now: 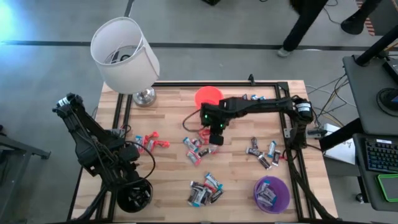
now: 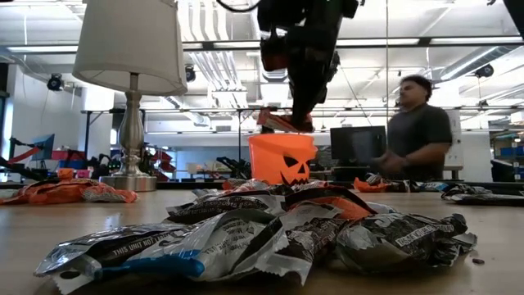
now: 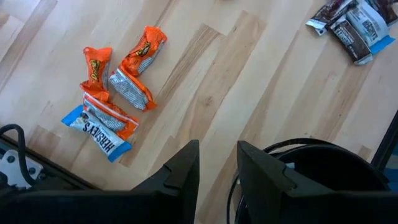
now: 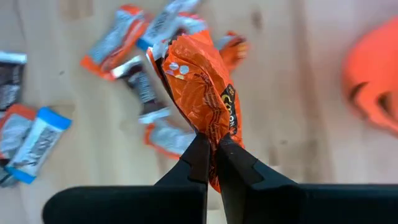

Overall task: Organize candy in baskets
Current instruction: Put the orange chocolate into the orange bucket

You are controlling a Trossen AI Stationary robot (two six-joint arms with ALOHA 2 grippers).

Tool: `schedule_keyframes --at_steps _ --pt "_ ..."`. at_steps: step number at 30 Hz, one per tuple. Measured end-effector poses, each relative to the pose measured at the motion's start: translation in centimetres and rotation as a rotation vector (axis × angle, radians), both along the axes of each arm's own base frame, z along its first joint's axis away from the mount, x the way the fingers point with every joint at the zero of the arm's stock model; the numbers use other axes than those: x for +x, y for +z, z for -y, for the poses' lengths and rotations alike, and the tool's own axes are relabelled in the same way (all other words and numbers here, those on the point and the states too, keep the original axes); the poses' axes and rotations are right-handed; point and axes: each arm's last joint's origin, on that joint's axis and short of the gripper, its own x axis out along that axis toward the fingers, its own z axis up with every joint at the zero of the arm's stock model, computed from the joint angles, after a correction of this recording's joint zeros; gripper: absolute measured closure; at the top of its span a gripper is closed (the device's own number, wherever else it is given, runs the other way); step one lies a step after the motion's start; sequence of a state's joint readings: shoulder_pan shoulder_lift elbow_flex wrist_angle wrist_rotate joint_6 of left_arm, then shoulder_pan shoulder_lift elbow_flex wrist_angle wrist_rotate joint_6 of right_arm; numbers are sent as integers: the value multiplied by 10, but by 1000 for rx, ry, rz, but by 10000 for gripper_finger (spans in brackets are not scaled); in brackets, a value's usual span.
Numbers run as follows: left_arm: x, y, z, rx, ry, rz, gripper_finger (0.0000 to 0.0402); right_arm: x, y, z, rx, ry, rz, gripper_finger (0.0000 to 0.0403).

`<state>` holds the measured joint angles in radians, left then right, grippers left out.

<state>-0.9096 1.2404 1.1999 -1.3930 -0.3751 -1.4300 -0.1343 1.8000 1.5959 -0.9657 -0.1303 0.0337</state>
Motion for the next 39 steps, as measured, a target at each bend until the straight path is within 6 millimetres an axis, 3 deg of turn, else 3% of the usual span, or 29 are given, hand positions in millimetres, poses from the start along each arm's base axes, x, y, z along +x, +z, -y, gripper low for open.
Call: schedule_keyframes --at_steps 11,17,22,27,30,34,39 --pt "0 0 0 -10 26 4 312 -20 0 85 -46 -99 13 394" --pt "0 0 0 -12 26 5 312 -35 2 121 -46 -166 32 394" --pt "0 0 0 -11 26 4 312 -43 14 125 10 -159 96 394" --pt "0 0 -1 -3 25 -1 312 -48 36 122 -39 -132 187 394" --pt "-1 0 -3 16 29 -12 312 -47 46 131 -89 -145 292 394" --pt "-1 -1 -8 50 43 -33 312 -43 47 148 -133 -187 379 394" --pt "1 -1 -10 53 59 -35 311 -47 43 159 -133 -218 364 384"
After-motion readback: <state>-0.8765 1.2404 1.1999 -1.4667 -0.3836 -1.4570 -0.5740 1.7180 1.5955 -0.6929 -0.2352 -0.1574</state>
